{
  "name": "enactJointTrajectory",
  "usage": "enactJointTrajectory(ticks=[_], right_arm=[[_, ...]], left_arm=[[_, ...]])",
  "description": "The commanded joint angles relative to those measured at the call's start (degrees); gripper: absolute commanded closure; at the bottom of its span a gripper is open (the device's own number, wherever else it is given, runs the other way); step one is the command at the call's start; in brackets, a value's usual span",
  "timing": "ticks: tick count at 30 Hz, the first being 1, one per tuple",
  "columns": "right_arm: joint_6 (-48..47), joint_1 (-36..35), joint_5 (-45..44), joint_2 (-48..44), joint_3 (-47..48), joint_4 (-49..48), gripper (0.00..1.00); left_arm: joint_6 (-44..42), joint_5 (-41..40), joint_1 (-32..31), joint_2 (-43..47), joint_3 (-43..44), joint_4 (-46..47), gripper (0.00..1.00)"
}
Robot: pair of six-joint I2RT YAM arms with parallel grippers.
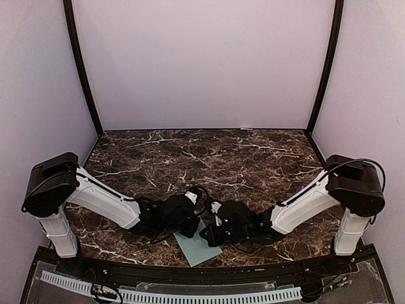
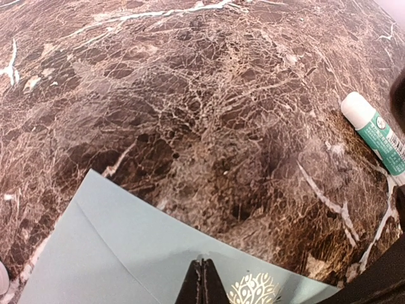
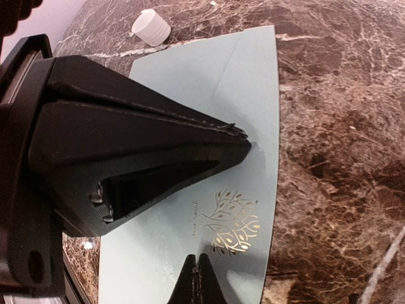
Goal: Place the letter into the envelope and seal it
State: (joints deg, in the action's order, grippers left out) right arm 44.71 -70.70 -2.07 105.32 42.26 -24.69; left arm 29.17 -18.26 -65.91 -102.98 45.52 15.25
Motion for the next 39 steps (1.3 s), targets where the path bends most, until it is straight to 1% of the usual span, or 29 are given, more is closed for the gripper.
enactJointTrajectory(ticks=[1,5,11,18,23,26,27,30,34,39], right_arm=[[1.14,-0.06,-2.45,-0.71,-4.34,7.77,1.0],[1.43,-0.1,-4.19,-2.3,-5.34,9.48,1.0],[0.03,0.61,-6.46,-2.44,-1.81,13.27,1.0],[-2.28,0.41,-2.55,-2.89,4.02,12.8,1.0],[-2.67,0.25,1.82,-0.77,6.33,9.88,1.0],[-2.51,0.14,1.89,0.55,7.11,8.75,1.0],[-2.42,0.2,3.19,0.97,7.21,8.39,1.0],[-1.81,0.2,2.4,2.28,6.98,8.34,1.0],[-1.31,0.26,-1.6,3.66,5.89,9.61,1.0],[0.21,0.62,-1.97,2.93,1.36,7.75,1.0]], left_arm=[[0.72,-2.08,0.66,-0.11,-2.94,-2.47,1.0],[1.45,-2.31,0.78,1.17,-4.44,-3.13,1.0],[2.59,1.06,0.65,1.97,-7.1,-0.31,1.0],[4.38,1.13,0.14,2.19,-7.72,-0.34,1.0],[5.1,0.24,0.08,2.19,-7.83,-0.56,1.0],[5.28,0.29,0.08,1.98,-7.77,-0.48,1.0],[5.33,0.31,0.08,1.99,-7.8,-0.48,1.0],[5.4,0.31,0.08,2.07,-7.89,-0.49,1.0],[5.1,0.81,0.08,2.01,-7.79,-0.21,1.0],[4.06,1.24,0.0,2.02,-7.54,0.11,1.0]])
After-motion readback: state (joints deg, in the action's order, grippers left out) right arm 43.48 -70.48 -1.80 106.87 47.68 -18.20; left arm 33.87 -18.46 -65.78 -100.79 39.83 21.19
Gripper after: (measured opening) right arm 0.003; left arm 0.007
